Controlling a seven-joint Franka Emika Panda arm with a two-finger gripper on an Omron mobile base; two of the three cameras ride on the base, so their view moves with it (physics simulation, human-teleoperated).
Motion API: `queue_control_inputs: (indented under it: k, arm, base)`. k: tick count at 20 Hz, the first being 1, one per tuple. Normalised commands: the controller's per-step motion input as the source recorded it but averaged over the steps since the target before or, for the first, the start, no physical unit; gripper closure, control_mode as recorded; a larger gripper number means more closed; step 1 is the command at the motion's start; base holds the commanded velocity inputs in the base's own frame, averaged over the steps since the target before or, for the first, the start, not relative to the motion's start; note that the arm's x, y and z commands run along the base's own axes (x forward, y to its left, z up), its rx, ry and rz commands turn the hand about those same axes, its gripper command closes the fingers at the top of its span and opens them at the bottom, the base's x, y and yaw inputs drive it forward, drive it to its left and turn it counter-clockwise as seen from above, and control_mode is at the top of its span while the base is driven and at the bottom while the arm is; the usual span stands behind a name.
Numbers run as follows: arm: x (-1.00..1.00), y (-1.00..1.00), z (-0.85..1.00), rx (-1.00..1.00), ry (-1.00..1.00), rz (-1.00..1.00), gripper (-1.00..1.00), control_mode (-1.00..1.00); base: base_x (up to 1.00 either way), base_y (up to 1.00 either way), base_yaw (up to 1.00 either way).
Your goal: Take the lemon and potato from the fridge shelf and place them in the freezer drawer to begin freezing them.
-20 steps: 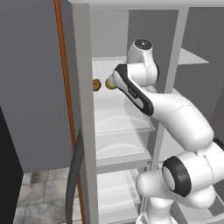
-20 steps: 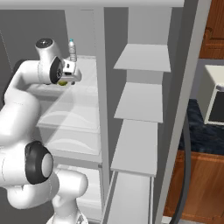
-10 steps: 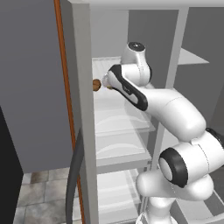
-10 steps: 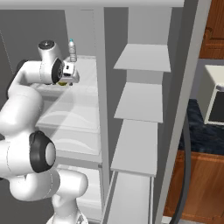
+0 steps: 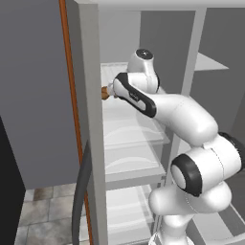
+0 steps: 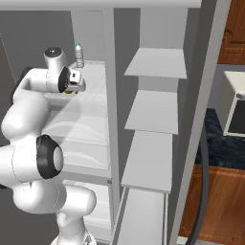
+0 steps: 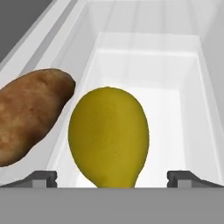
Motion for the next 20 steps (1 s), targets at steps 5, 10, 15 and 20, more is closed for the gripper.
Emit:
queue_control_inputs:
  k: [5,10,15,20]
  arm:
    - [0.35,0.0,-0.1,0.01,0.0,0.01,-1.0,-1.0]
    - [0.22,0.01,-0.08,0.0,0.0,0.0,1.0,-1.0]
    - [-0.05,0.0,0.0,0.01,0.0,0.0,1.0,-1.0]
    - [-0.77,-0.1,0.01,0.0,0.0,0.0,1.0,-1.0]
  base:
    - [0.0,0.0,0.0]
    - [0.0,0.0,0.0]
    - [0.0,0.0,0.0]
    - [0.0,0.0,0.0]
